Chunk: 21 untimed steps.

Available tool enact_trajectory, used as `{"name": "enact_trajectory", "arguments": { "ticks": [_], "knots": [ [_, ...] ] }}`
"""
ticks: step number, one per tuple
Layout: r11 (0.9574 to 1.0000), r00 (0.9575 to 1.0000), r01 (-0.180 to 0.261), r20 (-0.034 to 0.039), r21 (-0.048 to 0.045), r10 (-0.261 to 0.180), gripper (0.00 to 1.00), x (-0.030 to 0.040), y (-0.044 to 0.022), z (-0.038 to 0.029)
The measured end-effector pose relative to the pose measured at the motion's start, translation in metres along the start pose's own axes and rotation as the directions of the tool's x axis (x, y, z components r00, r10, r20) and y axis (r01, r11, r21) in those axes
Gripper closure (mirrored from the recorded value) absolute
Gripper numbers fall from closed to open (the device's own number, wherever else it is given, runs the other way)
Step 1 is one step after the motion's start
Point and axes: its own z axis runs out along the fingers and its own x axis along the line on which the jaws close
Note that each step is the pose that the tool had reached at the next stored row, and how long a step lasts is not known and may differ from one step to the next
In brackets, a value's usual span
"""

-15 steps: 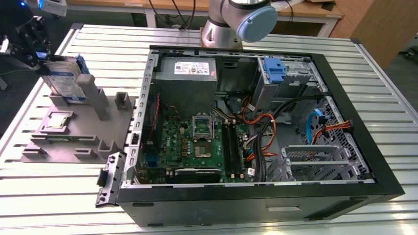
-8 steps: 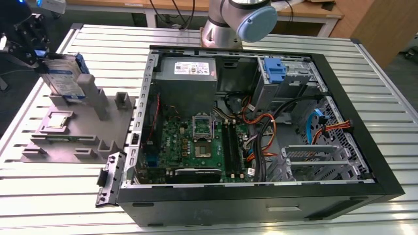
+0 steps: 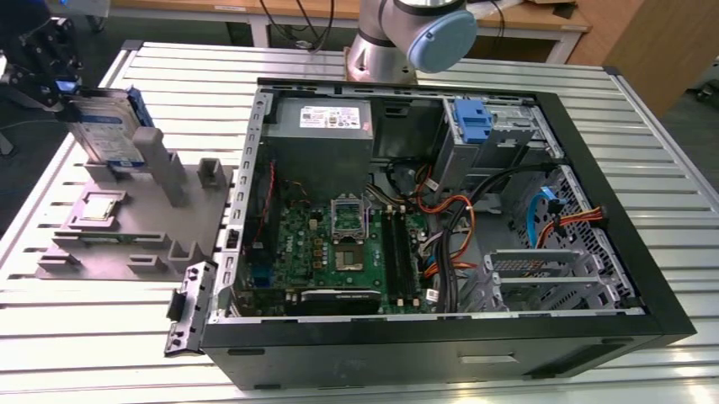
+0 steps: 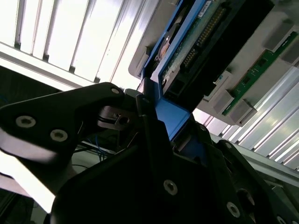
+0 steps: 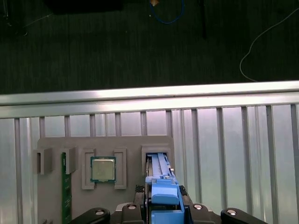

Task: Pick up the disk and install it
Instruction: 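Pick up the disk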

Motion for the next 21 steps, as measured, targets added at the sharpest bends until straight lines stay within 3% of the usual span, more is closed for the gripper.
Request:
{"name": "enact_trajectory", "arguments": {
  "ticks": [11, 21],
  "knots": [
    [1.0, 1.0, 0.0, 0.0, 0.0001, 0.0, 0.63, -0.0001, 0.0001, -0.0085],
    [1.0, 1.0, 0.0, -0.0002, 0.0001, 0.0, 0.63, -0.0002, 0.0001, -0.0103]
  ]
}}
